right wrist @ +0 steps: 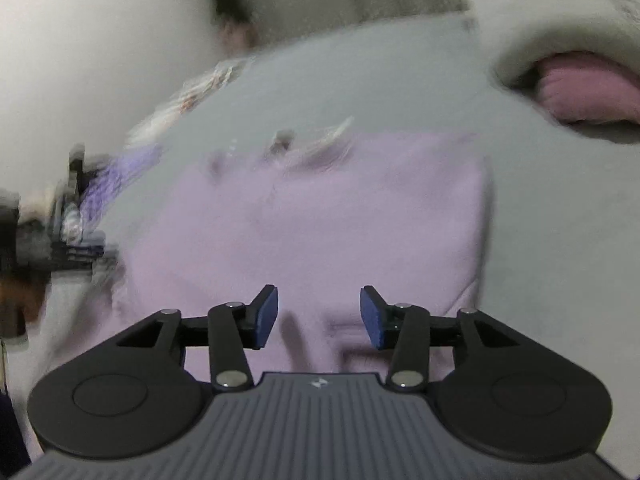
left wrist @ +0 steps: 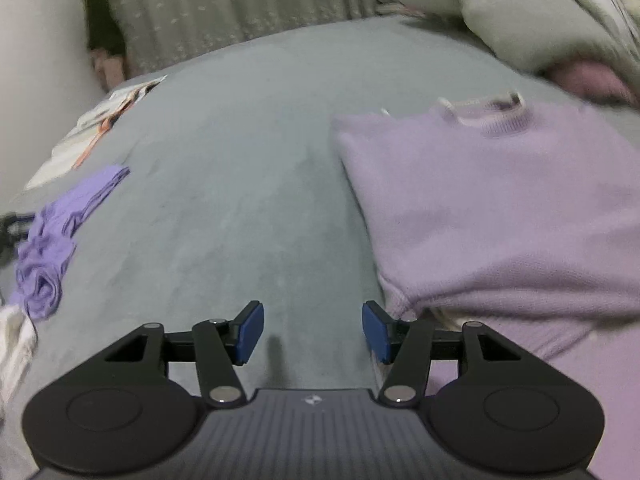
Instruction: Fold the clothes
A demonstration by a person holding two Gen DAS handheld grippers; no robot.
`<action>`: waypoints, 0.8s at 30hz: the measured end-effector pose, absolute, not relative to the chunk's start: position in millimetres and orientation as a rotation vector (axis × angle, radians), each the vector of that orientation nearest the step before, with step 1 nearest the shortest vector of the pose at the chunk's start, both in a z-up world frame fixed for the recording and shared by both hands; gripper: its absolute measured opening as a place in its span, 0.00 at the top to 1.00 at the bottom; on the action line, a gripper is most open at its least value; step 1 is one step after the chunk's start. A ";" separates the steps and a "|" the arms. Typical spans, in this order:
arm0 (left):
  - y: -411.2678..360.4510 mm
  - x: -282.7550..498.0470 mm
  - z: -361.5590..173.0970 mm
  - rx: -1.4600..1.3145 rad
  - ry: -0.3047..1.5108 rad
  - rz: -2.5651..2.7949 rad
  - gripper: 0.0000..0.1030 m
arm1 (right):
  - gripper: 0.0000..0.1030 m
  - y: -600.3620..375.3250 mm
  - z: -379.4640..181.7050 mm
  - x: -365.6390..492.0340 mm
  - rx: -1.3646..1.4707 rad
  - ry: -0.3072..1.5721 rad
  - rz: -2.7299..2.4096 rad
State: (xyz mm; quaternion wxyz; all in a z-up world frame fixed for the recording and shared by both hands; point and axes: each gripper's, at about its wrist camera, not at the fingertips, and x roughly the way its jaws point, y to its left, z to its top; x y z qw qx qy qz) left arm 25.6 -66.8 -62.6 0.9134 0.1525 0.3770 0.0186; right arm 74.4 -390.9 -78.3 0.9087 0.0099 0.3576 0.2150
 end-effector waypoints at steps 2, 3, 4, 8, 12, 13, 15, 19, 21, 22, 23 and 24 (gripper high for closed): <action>-68.2 28.9 -66.9 0.326 0.778 0.052 0.44 | 0.53 -381.6 -69.5 86.1 0.029 0.705 0.458; -67.8 29.9 -68.0 0.320 0.781 0.056 0.44 | 0.53 -375.9 -63.3 95.3 0.049 0.687 0.477; -66.9 31.7 -70.4 0.314 0.787 0.058 0.44 | 0.53 -368.8 -57.0 106.1 0.070 0.672 0.501; -66.2 35.4 -74.6 0.340 0.778 0.092 0.43 | 0.53 -294.8 -43.1 172.9 0.041 0.723 0.672; -54.8 38.7 -72.0 0.278 0.779 0.141 0.43 | 0.54 -230.5 -43.0 225.9 0.089 0.747 0.752; -53.0 39.7 -72.5 0.261 0.783 0.136 0.43 | 0.54 -216.1 -44.4 237.9 0.098 0.754 0.760; -51.6 40.8 -73.8 0.248 0.786 0.127 0.43 | 0.59 -195.1 -57.9 256.6 0.053 0.808 0.730; -53.5 40.2 -76.7 0.269 0.785 0.119 0.43 | 0.95 -189.1 -66.6 238.0 0.074 0.856 0.736; -51.8 41.2 -76.8 0.265 0.788 0.114 0.43 | 0.95 -207.2 -61.9 219.6 0.213 0.817 0.718; -50.9 41.8 -76.8 0.263 0.790 0.112 0.43 | 0.95 -219.1 -62.5 210.8 0.302 0.798 0.694; -49.3 42.1 -76.8 0.259 0.793 0.109 0.43 | 0.95 -226.1 -64.9 203.8 0.356 0.792 0.669; -46.6 42.8 -76.4 0.241 0.798 0.108 0.43 | 0.95 -230.2 -68.6 197.6 0.392 0.791 0.638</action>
